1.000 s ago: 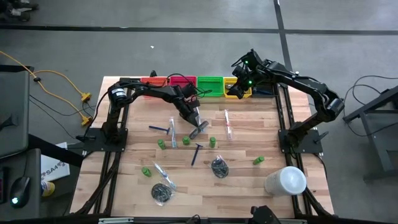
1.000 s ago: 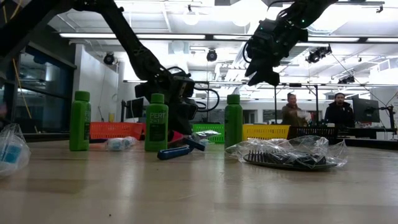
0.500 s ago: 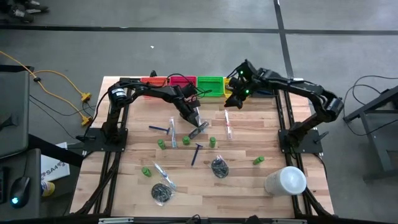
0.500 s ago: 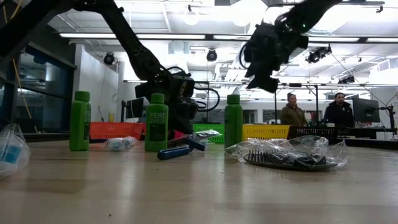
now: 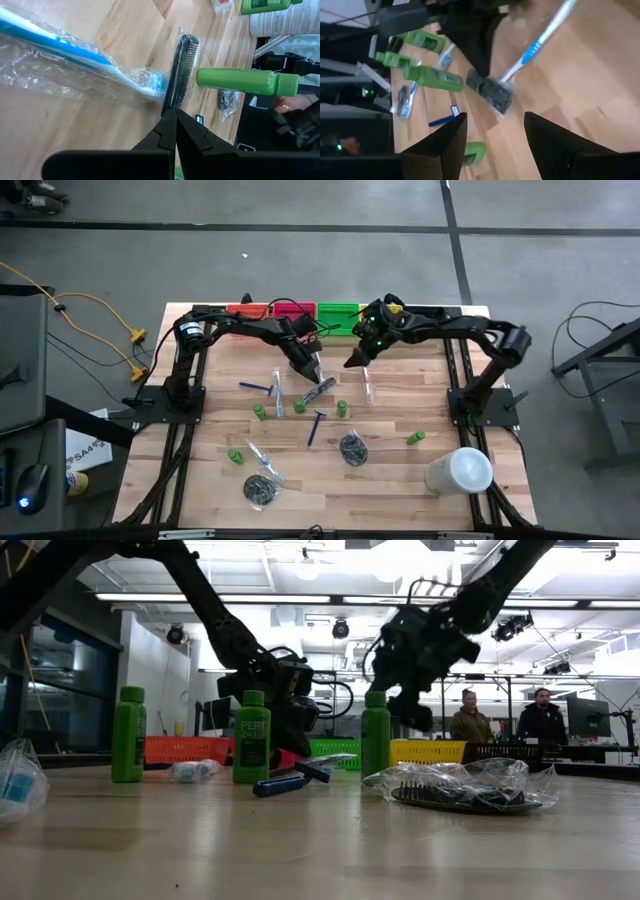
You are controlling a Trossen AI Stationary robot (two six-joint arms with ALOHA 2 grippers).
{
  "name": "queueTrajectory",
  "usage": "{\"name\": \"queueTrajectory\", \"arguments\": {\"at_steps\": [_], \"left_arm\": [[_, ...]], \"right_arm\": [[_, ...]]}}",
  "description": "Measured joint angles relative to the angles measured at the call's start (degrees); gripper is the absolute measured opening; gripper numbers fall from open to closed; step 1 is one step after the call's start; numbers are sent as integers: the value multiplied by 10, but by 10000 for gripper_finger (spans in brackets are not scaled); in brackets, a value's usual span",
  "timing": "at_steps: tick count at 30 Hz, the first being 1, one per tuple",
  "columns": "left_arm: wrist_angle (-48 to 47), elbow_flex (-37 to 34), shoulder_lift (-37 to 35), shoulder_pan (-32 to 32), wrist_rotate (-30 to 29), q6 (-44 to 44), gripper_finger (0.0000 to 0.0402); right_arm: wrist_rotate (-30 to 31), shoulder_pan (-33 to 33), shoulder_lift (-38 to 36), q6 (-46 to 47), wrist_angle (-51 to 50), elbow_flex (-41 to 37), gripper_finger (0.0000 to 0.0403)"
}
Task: Pick & Place Travel size toiletries
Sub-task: Put the black hair comb into the yellow bin
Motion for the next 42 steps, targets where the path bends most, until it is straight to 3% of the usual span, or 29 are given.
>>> {"name": "queueTrajectory", "arguments": {"at_steps": [6,10,21,42], "left_arm": [[-4,0,0,0,3,0,0],[-4,0,0,0,7,0,0],[-4,0,0,0,6,2,0],[-5,0,0,0,4,2,0]], "right_arm": [[17,-5,34,51,16,0,191],[17,25,54,72,23,0,191],[133,89,67,128,57,0,191],[114,109,112,177,120,1,191]]}}
